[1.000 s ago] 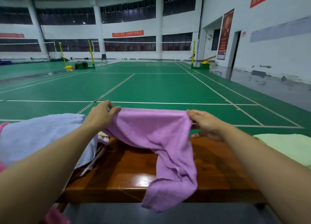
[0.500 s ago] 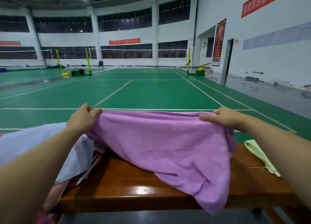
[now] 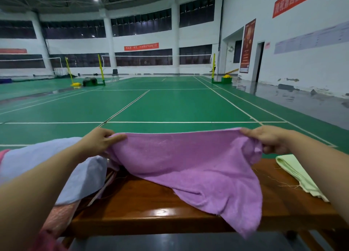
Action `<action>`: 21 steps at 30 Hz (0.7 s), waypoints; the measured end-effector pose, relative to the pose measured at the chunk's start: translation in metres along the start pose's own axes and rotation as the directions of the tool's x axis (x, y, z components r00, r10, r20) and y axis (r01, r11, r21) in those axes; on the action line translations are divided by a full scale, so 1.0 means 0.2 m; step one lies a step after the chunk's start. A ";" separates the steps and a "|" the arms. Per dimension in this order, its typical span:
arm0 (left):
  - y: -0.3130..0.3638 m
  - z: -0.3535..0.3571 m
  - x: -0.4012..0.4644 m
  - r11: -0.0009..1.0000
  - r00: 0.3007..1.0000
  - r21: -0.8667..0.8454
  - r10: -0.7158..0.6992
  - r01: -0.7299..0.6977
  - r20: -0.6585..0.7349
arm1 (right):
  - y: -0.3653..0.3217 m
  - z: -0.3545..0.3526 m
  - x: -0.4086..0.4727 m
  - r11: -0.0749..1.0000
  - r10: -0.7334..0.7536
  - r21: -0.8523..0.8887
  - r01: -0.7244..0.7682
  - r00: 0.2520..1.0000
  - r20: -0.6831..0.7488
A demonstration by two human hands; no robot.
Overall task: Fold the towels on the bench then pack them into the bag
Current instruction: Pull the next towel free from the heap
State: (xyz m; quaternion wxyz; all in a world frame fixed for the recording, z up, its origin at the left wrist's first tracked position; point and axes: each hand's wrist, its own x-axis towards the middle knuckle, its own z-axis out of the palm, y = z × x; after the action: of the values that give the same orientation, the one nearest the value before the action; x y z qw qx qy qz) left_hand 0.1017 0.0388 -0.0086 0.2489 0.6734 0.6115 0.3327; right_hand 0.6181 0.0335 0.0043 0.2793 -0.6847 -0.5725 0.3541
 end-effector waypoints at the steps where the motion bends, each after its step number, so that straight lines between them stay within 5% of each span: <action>1: 0.00 0.02 0.01 0.993 1.000 -0.118 -0.018 0.017 -0.004 | 0.01 0.01 -0.01 0.997 0.056 0.042 -0.060 0.994 0.098; 3: 0.01 0.03 0.02 0.977 0.999 -0.212 -0.045 0.038 -0.028 | 0.02 0.04 -0.01 0.982 0.089 0.148 -0.115 0.981 0.173; 6: 0.02 0.08 0.04 0.977 0.996 -0.212 -0.009 -0.010 -0.090 | 0.04 0.10 0.06 0.939 0.088 0.324 -0.117 0.991 0.105; 9: 0.04 0.14 0.07 0.989 0.989 -0.133 0.051 -0.070 -0.140 | 0.07 0.18 0.11 0.994 0.070 0.092 -0.064 0.995 -0.072; 13: 0.07 0.18 0.08 0.992 0.980 -0.031 0.112 -0.119 -0.166 | 0.12 0.24 0.12 0.956 -0.155 -0.284 0.073 0.948 -0.278; 21: 0.02 0.14 0.08 0.991 0.964 0.114 0.100 -0.073 -0.248 | 0.19 0.20 0.10 0.910 -0.339 -0.374 0.179 0.840 -0.424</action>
State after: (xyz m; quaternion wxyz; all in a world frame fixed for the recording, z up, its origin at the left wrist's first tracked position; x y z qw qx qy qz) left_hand 0.1266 0.0564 -0.0222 0.1188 0.6637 0.6246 0.3940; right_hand 0.6100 0.0462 -0.0519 0.3437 -0.7019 -0.6230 0.0343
